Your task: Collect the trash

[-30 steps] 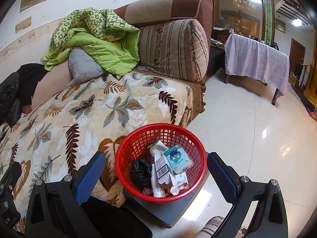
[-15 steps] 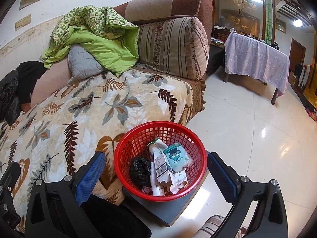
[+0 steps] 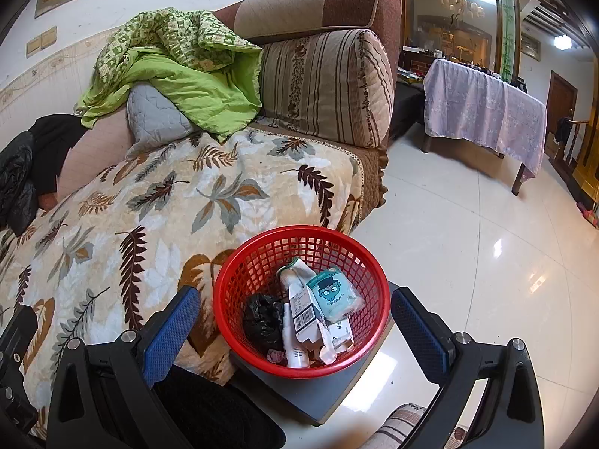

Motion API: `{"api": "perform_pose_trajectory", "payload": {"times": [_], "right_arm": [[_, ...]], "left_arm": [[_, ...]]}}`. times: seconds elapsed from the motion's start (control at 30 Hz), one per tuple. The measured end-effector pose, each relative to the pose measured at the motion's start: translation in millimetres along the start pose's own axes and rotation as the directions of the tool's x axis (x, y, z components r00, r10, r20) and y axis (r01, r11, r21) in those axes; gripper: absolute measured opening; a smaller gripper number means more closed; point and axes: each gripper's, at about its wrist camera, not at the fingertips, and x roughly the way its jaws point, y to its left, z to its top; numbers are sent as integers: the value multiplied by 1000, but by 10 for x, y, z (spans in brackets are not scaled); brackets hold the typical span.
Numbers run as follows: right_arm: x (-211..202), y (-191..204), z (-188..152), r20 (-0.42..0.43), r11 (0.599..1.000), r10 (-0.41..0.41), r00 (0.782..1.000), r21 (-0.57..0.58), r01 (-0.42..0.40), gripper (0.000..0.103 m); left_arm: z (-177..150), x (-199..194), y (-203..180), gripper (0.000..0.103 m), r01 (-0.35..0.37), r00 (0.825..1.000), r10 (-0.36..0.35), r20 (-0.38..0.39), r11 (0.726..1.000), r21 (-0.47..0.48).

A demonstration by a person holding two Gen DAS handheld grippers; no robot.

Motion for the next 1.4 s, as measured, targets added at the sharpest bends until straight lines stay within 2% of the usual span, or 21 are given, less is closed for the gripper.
{"api": "perform_pose_trajectory", "payload": {"times": [1.23,1.4], "right_arm": [[8,-7,-14,-3,1000,0,1000,-2,0,103],[20,33,-30,-2,1000,8,1000,-21,-8,103]], "left_arm": [[2,-11,-16,103,-1,1000,1,2,1000,0],[-6,26,-16,103,24,1000,-24,-20,999,-27]]}}
